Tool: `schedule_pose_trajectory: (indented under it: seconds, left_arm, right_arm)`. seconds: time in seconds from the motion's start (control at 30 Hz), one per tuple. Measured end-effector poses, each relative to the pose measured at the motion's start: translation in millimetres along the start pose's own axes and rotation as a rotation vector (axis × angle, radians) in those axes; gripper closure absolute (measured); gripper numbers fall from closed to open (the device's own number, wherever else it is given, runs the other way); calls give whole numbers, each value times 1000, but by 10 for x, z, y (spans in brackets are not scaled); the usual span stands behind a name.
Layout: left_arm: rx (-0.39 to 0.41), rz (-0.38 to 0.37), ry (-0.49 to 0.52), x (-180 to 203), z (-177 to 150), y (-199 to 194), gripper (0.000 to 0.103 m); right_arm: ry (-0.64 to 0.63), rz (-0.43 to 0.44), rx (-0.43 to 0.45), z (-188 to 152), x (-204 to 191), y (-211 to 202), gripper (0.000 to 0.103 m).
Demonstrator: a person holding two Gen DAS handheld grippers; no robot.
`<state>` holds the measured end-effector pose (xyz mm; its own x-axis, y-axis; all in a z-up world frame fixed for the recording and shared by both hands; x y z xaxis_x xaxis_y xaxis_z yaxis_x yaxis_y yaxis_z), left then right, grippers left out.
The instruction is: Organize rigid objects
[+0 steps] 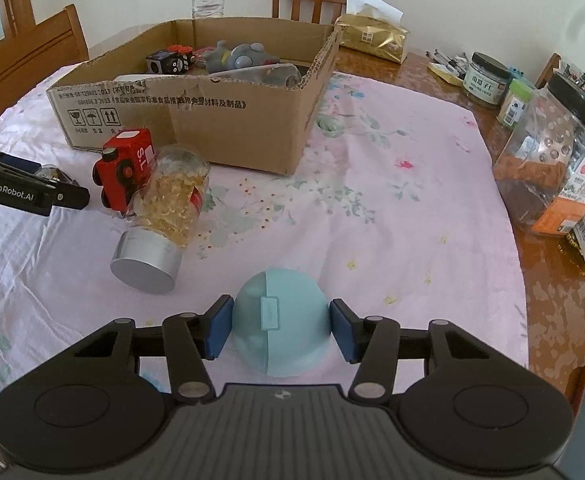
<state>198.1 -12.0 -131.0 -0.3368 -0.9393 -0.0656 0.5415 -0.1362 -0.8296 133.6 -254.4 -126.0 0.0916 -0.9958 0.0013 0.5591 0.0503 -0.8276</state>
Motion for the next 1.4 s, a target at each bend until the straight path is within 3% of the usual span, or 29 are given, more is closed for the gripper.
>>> schedule_pose_trajectory:
  seconds: [0.2, 0.43, 0.5, 0.57, 0.6, 0.7, 1.17, 1.33, 1.4]
  left_arm:
    - [4, -26, 77, 44, 15, -86, 14]
    - [9, -39, 112, 84, 10, -81, 14]
    - [5, -40, 109, 76, 8, -71, 14]
    - [2, -42, 104, 56, 3, -63, 14]
    - [1, -41, 102, 55, -1, -62, 14]
    - [0, -42, 97, 48, 1, -56, 14]
    - [-18, -56, 61, 47, -53, -6, 13]
    - [-18, -57, 47, 35, -57, -5, 13]
    - [-19, -54, 43, 34, -59, -6, 13]
  right_arm:
    - [-31, 10, -5, 44, 14, -47, 48]
    - [24, 48, -35, -23, 83, 30, 43]
    - [25, 63, -27, -46, 75, 32, 33]
    - [26, 80, -61, -54, 43, 68, 2]
    - [29, 86, -80, -62, 26, 96, 0]
    - [-26, 49, -64, -108, -78, 100, 0]
    - [-36, 68, -20, -179, -62, 80, 0]
    - [-54, 79, -52, -124, -57, 102, 0]
    - [-54, 84, -43, -104, -42, 95, 5]
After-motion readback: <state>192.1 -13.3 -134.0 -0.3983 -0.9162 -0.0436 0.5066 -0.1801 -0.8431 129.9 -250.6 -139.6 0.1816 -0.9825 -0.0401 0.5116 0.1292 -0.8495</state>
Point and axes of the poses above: each gripper's, at about its wrist camera, not at the fingertips, and y roughly the way its jaws point, x to its right, z to its top, the point moved 1 cm from there along y, roughly the way its jaws point, and after that the axes turned 5 degrees about y, right-handed, at the moved point
